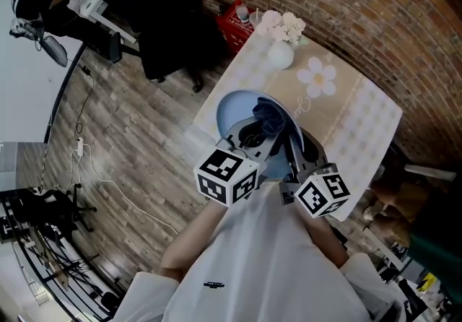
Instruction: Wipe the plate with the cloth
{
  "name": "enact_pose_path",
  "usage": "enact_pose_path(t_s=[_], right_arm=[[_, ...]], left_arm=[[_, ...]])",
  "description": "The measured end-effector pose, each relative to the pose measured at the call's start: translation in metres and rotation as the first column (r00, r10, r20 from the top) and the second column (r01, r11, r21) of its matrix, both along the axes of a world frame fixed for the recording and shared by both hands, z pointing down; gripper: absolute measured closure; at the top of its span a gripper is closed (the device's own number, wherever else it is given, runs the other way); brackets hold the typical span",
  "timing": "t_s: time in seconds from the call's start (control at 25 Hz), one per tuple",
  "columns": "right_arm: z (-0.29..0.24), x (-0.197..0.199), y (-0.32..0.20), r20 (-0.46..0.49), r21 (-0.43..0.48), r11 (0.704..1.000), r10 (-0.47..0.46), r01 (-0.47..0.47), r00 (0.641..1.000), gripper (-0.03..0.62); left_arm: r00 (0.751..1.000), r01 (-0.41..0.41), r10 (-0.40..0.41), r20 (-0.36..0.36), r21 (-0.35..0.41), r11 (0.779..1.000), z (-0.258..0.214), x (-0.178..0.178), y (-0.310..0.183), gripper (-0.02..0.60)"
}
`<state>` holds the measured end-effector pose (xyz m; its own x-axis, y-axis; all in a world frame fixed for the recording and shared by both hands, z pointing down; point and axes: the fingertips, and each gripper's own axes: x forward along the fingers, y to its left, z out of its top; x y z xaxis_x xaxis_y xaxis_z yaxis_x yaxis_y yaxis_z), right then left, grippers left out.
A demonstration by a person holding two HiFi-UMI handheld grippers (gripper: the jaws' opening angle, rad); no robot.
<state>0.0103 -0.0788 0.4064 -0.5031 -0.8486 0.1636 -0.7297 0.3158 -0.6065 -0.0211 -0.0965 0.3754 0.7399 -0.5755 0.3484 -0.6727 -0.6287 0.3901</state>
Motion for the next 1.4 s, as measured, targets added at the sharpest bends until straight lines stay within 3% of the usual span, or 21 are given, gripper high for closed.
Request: enact_pose_path(t_s=[0.8,1.4], right_arm=[[-0.003,0.021,-0.008,0.029,0.015,0.999,0.044,-0.044,0.999,0.536],[-0.011,0.027,-0.006,0.052,0.038,0.998,0.047,-0.049,0.998,0.536]], left_arm=[[0.995,0.07,-0.072,0.063,0.042,0.997,0.002,-0.007,-0.039,0.52],[0.983,0.162,-0.164,0.085,0.024,0.986,0.012,-0.043,-0.054,0.52]])
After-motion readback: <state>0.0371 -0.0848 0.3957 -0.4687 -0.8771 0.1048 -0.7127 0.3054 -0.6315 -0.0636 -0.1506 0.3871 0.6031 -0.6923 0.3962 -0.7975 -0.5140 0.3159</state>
